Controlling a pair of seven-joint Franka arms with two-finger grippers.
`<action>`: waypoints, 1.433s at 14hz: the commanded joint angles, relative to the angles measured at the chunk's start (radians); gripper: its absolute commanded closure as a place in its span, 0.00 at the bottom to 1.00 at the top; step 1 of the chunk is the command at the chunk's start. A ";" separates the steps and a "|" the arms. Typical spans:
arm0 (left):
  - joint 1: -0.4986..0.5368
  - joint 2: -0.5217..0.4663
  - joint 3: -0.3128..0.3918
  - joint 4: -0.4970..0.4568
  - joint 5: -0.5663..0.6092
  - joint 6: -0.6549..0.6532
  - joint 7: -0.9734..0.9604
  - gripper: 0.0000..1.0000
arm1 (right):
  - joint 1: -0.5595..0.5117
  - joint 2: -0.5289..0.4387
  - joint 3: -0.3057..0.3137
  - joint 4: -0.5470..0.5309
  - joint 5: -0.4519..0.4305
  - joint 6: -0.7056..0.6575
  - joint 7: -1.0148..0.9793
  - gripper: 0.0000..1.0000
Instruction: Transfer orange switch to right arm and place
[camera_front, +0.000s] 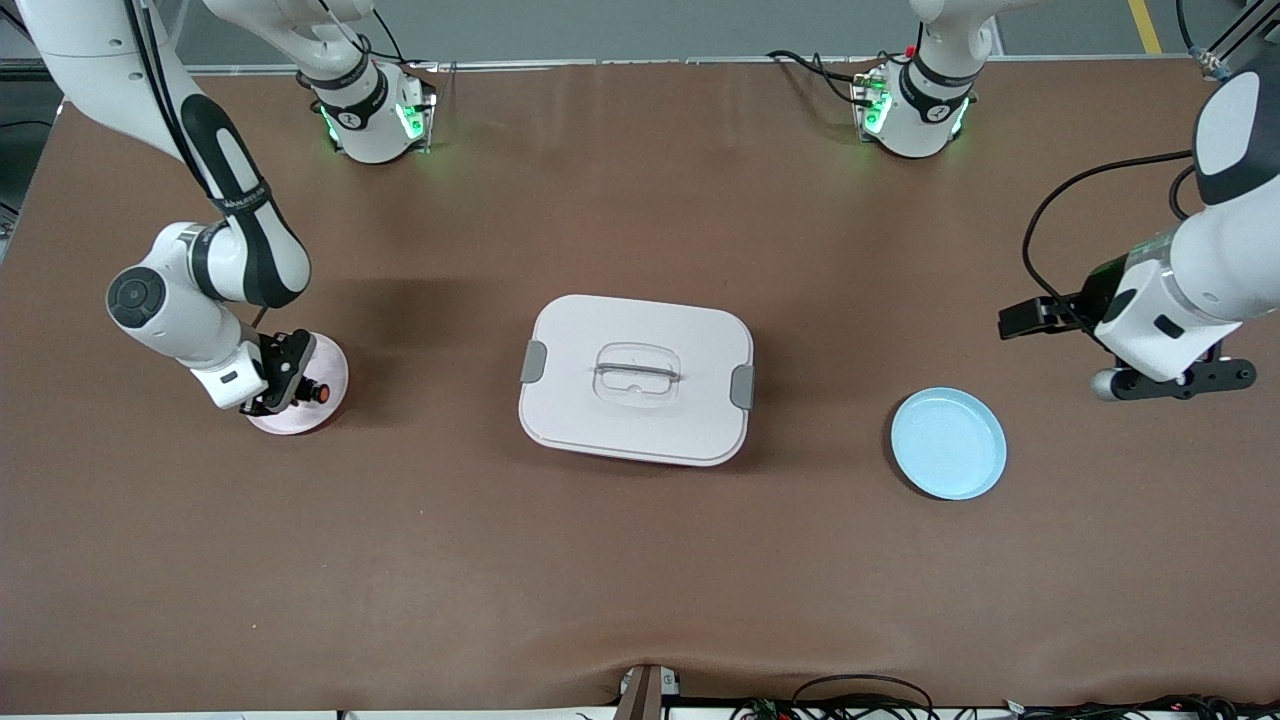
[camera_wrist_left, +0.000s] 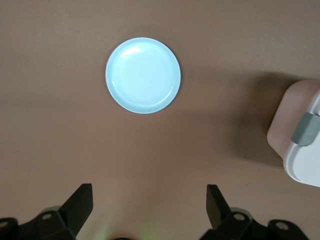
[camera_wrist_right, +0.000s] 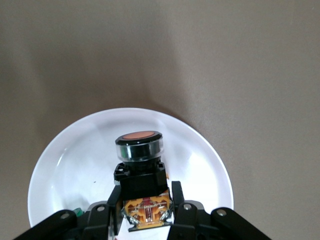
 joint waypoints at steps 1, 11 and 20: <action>0.043 -0.017 -0.009 -0.010 0.024 0.030 0.017 0.00 | -0.039 0.002 0.015 0.003 -0.024 0.013 -0.034 1.00; 0.161 -0.037 -0.011 -0.016 0.010 0.153 0.049 0.00 | -0.056 0.025 0.015 -0.031 -0.024 0.058 -0.105 1.00; 0.052 -0.146 0.113 -0.113 -0.036 0.203 0.057 0.00 | -0.079 0.023 0.015 -0.008 -0.023 0.033 -0.119 0.00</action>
